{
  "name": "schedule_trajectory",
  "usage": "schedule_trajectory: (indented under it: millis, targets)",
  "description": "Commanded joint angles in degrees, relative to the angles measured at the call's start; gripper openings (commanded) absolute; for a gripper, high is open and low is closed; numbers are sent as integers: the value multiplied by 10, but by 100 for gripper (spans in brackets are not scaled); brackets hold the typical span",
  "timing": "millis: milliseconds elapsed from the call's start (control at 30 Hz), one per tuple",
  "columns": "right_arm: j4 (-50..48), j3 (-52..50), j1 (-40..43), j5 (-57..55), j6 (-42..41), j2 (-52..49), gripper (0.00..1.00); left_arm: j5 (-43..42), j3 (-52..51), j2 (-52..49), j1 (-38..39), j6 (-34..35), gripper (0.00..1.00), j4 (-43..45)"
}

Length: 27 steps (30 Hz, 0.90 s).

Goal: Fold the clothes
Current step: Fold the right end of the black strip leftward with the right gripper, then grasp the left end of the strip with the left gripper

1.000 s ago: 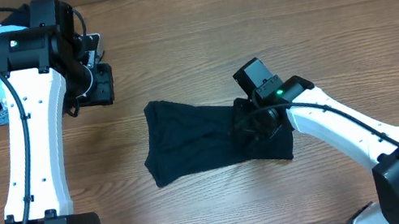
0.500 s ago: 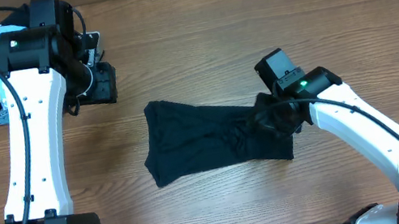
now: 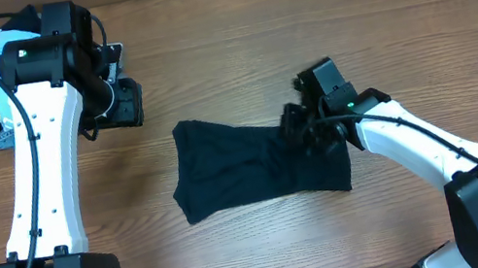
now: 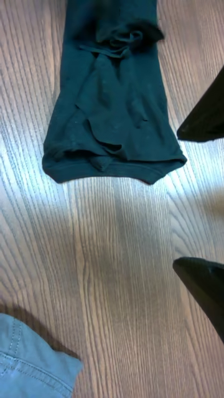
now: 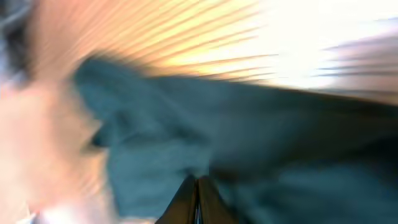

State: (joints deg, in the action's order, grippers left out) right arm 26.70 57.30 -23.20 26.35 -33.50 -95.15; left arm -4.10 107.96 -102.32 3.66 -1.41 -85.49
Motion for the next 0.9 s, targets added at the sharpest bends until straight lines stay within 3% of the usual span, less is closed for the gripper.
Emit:
schedule_trajectory:
  millis: [0, 133, 300, 567, 733, 867]
  targets:
    - [26, 36, 4, 71, 87, 31, 4, -3, -3, 3, 1, 1, 64, 3]
    - [141, 62, 23, -59, 54, 57, 4, -4, -3, 3, 1, 1, 65, 3]
    - [238, 50, 25, -88, 32, 54, 4, -4, -3, 3, 1, 2, 65, 4]
    - [231, -15, 22, -111, -28, 54, 8, -43, -89, 0, 1, 1, 72, 36]
    - [228, -40, 22, -118, -74, 54, 8, -119, -216, -4, 2, 1, 72, 125]
    - [226, -56, 24, -124, -127, 54, 8, -125, -313, -4, 2, 2, 74, 207]
